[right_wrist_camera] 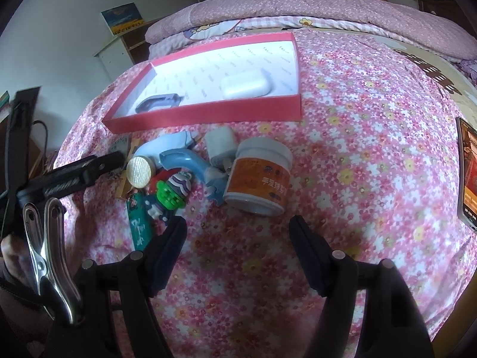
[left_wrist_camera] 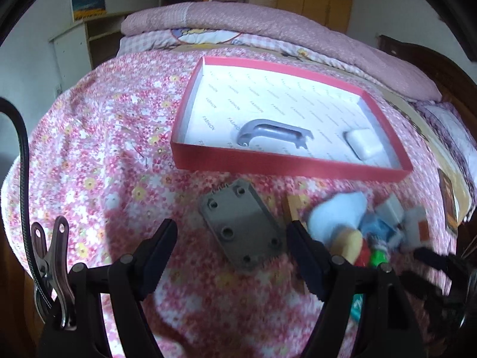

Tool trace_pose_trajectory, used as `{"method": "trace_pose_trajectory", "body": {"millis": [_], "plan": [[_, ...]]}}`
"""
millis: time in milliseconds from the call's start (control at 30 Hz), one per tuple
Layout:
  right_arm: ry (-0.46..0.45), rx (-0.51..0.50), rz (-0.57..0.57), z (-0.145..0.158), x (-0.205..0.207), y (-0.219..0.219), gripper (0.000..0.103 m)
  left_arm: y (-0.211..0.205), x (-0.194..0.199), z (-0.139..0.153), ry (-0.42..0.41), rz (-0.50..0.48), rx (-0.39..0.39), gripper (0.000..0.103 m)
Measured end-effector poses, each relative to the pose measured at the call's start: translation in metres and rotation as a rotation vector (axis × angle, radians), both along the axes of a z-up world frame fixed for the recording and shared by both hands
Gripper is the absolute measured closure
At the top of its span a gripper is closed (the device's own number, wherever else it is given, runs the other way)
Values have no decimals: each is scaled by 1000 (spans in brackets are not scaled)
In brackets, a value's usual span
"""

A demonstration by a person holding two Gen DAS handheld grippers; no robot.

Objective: Organize rigid objects
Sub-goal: 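Grasp the grey studded plate with the left gripper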

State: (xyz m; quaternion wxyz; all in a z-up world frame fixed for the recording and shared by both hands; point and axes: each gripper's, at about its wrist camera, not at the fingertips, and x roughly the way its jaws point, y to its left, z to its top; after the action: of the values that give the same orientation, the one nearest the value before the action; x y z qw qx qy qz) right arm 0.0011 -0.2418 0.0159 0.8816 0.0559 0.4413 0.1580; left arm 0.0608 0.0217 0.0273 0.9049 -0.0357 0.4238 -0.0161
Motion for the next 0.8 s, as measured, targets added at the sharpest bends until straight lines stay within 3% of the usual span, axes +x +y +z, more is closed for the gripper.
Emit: {"method": "trace_pose_trajectory", "body": {"millis": [167,400,667,800], "plan": [[-7,-8,6,-1,0,1,30,-1,11,-4,13,30,-23,24],[-14,-6,8,-1,0,1,30,-15,20,-8,-10,56,82,23],[-16,-1,6,-1,-1,1,30,-14,22,-9,-19,59,78,22],[-15,1,7,-1,0,0,30,-14,21,-9,-29,47,76,27]]}}
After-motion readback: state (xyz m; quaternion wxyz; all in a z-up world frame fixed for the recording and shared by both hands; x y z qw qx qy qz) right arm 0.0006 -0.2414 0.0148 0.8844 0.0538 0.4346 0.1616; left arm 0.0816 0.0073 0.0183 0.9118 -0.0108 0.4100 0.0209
